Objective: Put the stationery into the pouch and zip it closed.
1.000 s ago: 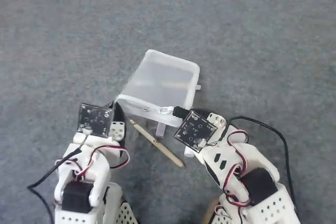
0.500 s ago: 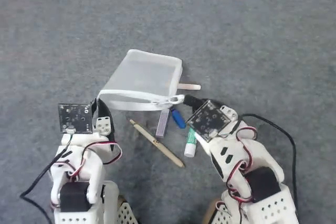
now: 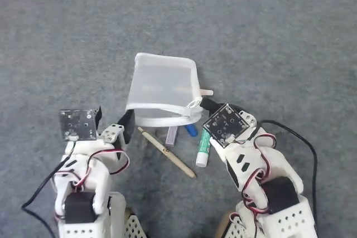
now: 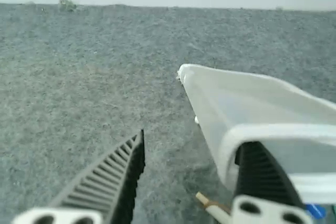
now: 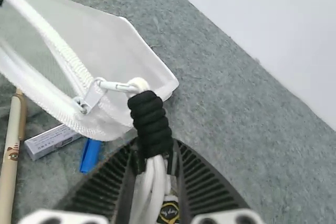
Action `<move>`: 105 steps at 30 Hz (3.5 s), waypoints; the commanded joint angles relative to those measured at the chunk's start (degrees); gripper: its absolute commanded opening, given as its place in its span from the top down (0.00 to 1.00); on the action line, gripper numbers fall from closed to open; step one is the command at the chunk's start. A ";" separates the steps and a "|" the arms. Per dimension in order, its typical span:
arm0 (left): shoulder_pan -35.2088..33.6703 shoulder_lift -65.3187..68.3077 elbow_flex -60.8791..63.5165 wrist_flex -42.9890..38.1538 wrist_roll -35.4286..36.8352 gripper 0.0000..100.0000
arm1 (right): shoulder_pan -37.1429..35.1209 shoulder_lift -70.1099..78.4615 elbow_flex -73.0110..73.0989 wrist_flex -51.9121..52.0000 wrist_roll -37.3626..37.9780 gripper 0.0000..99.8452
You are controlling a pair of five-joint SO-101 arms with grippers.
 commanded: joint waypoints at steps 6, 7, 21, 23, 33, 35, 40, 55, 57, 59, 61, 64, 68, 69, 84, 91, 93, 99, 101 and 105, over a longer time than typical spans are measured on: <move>0.35 -0.79 4.79 -9.76 -0.79 0.72 | 0.48 -1.80 -5.45 4.26 -0.44 0.99; 1.41 -0.79 4.88 -9.58 -1.05 0.72 | 0.04 -1.80 -5.45 4.26 -0.44 0.99; 7.12 -0.79 7.96 -9.93 -9.58 0.85 | -3.74 -9.89 -4.84 7.16 1.49 0.99; 8.53 -0.79 7.96 -9.76 -9.76 0.89 | -3.74 -11.65 -4.75 7.52 1.49 0.99; 9.23 -0.79 3.74 -6.33 -11.08 0.99 | -3.74 -9.36 -4.75 7.08 1.14 0.94; 7.74 -0.79 3.03 -5.98 -11.08 0.99 | -3.74 -8.40 -4.75 7.08 1.05 0.87; 1.05 -0.88 1.19 -6.95 -6.77 0.99 | -3.74 -5.32 -4.75 6.20 0.09 0.77; -11.60 -0.88 -2.68 -6.86 1.58 0.99 | -3.30 18.68 -9.14 1.01 -2.99 0.78; -12.48 -0.88 -2.68 -7.03 1.85 0.99 | -3.30 21.76 -10.46 0.92 -5.19 0.78; -12.84 -0.88 -2.95 -7.03 1.93 0.99 | -3.38 24.92 -12.13 0.92 -6.95 0.78; -12.84 -0.88 -2.95 -7.03 1.93 0.99 | -3.47 28.09 -13.45 0.92 -9.32 0.78; -12.84 -0.88 -2.95 -7.03 1.93 0.99 | -3.56 33.19 -15.30 1.01 -14.51 0.78; -12.84 -0.88 -2.95 -6.95 1.93 0.99 | -3.74 39.87 -18.20 1.27 -22.86 0.78; -12.84 -0.88 -2.95 -6.95 1.93 0.99 | -4.35 41.45 -18.90 1.27 -24.88 0.78; -12.75 -0.88 -2.77 -7.03 1.93 0.99 | -7.78 61.14 -24.35 -0.40 -35.87 0.78; -12.75 -0.88 -2.77 -7.12 1.85 0.99 | -5.58 64.40 -24.35 -4.44 -40.18 0.78; -12.75 -0.88 -2.77 -7.12 1.85 0.99 | -5.32 65.80 -24.62 -5.49 -43.34 0.78; -12.75 -0.88 -2.59 -7.12 1.76 0.99 | -4.79 72.22 -27.43 -5.32 -45.98 0.78; -12.75 -0.88 -2.59 -7.12 1.67 0.99 | -4.18 74.33 -28.75 -4.26 -45.98 0.78; -12.75 -0.88 -2.59 -7.12 1.58 0.99 | -4.09 79.43 -34.73 3.91 -53.36 0.78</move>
